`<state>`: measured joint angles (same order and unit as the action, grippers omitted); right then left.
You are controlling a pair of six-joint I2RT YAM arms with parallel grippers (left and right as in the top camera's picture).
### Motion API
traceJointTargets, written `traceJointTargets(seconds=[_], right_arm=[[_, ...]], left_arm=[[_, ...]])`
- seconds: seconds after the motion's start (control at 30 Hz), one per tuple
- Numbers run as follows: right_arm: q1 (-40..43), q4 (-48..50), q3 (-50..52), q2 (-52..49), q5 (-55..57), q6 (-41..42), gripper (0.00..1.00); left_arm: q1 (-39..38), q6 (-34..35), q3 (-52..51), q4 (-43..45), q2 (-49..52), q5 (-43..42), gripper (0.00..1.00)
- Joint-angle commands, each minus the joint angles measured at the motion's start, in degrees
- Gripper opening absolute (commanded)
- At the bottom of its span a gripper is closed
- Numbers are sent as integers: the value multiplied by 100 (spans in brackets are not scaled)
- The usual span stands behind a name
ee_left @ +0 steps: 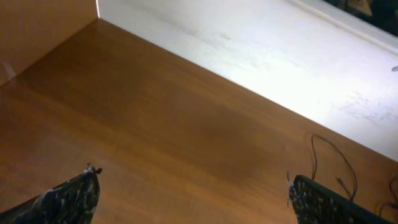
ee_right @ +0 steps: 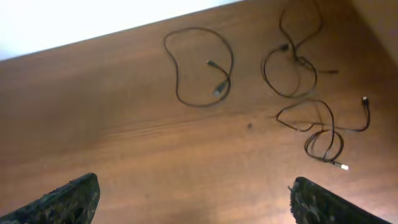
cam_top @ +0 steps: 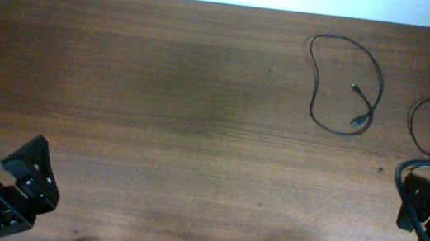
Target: Untangle cables
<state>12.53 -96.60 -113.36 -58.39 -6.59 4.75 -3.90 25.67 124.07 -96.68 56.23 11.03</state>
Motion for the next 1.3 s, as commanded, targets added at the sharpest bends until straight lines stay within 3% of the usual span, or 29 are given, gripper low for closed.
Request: traceJointTargets(seconds=[0.0, 0.13, 0.37, 0.5, 0.6, 0.7, 0.87, 1.03, 1.27], right_arm=[[-24, 13, 387, 461, -57, 24, 98], [-24, 11, 820, 1204, -66, 173, 98], [-9, 1189, 3585, 3432, -444, 173, 98], [-9, 2177, 5313, 3486, -1073, 173, 98], [-9, 2507, 5939, 3493, -1377, 173, 98], [-9, 2487, 6354, 3845, -1379, 173, 98], [-9, 2481, 6557, 5495, -1373, 326, 98], [-9, 2643, 6557, 5563, -1357, 326, 98], [-9, 3884, 6557, 5563, -1222, 323, 98]], left_arm=[[-7, -92, -9, -2, 4, 81, 99], [-7, -92, -7, -2, 4, 81, 99], [-7, -92, -9, -2, 4, 81, 99], [-7, -92, -9, -2, 4, 81, 99], [-7, -92, -9, -2, 4, 81, 99], [-7, -92, -9, -2, 4, 81, 99], [-7, -92, -9, -2, 4, 81, 99], [-7, -92, -7, -2, 4, 81, 99], [-7, -92, -9, -2, 4, 81, 99]])
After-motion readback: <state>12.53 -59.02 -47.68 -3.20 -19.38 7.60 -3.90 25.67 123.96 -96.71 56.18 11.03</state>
